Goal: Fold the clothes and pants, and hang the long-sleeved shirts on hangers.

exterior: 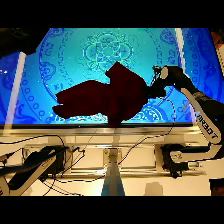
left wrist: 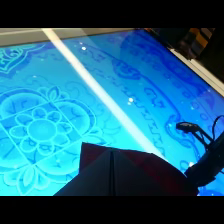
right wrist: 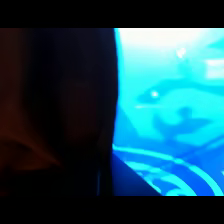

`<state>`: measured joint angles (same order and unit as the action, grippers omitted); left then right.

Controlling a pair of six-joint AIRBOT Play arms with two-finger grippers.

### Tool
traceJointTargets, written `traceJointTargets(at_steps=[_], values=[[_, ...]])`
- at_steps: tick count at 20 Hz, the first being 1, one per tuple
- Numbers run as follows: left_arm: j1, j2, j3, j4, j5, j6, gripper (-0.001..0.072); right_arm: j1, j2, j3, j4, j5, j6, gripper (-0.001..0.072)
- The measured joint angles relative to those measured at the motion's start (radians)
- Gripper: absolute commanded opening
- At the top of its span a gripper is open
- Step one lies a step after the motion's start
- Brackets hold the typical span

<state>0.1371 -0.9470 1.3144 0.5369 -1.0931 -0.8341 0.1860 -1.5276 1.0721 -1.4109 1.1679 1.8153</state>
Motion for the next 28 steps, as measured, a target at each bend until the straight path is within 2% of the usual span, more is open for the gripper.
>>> traceJointTargets(at_steps=[3, 9, 10, 14, 16, 18, 19, 21, 22, 28], values=[[0.0, 0.0, 0.0, 0.0, -0.021, 0.0, 0.0012, 0.0, 0.0, 0.019, -0.017, 0.042, -0.01, 0.001], [0.0, 0.0, 0.0, 0.029, -0.079, -0.01, 0.0011, 0.0, 0.006, 0.179, -0.036, 0.122, -0.147, 0.001], [0.001, 0.0, 0.0, 0.08, -0.084, -0.03, 0.0011, 0.0, 0.011, 0.207, -0.036, 0.125, -0.162, 0.001], [0.04, -0.035, -0.014, 0.447, -0.129, -0.159, 0.001, 0.001, 0.035, 0.27, -0.035, 0.122, -0.196, 0.001], [0.093, -0.082, -0.045, 0.528, -0.176, -0.198, 0.0011, 0.001, 0.039, 0.281, -0.03, 0.109, -0.203, 0.001], [0.157, -0.145, -0.105, 0.534, -0.213, -0.216, 0.0023, 0.001, 0.041, 0.288, -0.027, 0.09, -0.208, 0.001], [0.188, -0.181, -0.142, 0.518, -0.221, -0.218, 0.0095, 0.001, 0.042, 0.29, -0.026, 0.084, -0.208, 0.001], [0.237, -0.26, -0.209, 0.484, -0.231, -0.218, 0.0458, 0.001, 0.043, 0.292, -0.024, 0.065, -0.211, 0.001], [0.258, -0.306, -0.235, 0.478, -0.232, -0.219, 0.0509, 0.001, 0.043, 0.293, -0.023, 0.06, -0.211, 0.001], [0.308, -0.557, -0.293, 0.45, -0.208, -0.167, 0.0499, 0.001, 0.043, 0.294, -0.021, 0.04, -0.212, 0.001]])
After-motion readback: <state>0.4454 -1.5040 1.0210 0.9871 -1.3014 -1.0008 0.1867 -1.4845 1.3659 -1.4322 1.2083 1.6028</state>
